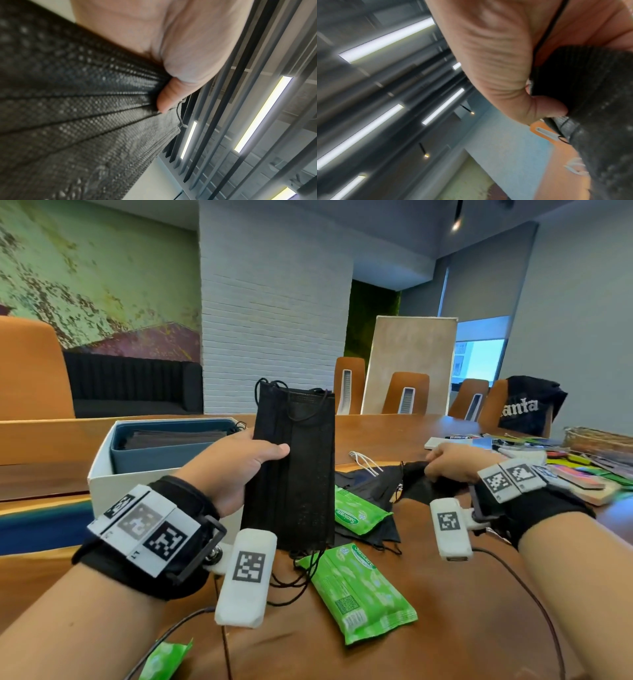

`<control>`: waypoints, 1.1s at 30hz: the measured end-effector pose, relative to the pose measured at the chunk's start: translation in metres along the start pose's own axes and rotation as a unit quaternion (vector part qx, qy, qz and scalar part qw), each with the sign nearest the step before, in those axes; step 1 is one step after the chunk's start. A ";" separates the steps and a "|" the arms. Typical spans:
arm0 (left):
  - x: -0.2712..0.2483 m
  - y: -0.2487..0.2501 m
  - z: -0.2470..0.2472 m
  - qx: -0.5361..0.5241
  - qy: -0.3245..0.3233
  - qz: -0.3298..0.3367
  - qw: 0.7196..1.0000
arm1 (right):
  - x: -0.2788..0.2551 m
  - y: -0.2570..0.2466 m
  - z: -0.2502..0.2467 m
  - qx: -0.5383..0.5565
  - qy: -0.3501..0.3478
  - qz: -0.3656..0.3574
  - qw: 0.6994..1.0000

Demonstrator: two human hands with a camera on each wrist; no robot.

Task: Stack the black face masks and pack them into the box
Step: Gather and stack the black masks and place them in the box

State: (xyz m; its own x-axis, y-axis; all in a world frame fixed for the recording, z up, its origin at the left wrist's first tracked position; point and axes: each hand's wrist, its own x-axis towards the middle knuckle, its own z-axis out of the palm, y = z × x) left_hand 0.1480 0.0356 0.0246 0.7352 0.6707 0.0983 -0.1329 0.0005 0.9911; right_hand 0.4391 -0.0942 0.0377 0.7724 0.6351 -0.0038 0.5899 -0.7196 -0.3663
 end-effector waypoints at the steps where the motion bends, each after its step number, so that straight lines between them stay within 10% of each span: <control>1: 0.001 -0.001 0.000 -0.001 0.002 -0.001 1.000 | -0.005 0.000 -0.005 0.036 0.008 -0.006 0.999; 10: 0.002 -0.007 0.001 -0.014 0.020 -0.001 1.000 | -0.037 -0.025 -0.011 0.359 0.069 -0.176 0.914; 24: 0.001 0.011 -0.016 -0.140 0.118 0.019 0.983 | -0.061 -0.123 0.053 0.703 -0.187 -0.265 0.633; 33: 0.007 0.019 -0.037 -0.177 0.099 0.047 0.978 | -0.061 -0.163 0.095 0.659 -0.211 -0.263 0.672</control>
State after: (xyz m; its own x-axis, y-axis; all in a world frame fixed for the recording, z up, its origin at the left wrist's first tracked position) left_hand 0.1258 0.0677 0.0412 0.5710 0.8100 0.1332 -0.4411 0.1660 0.8820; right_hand 0.2741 0.0109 0.0093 0.2391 0.9278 0.2863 -0.1818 0.3325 -0.9254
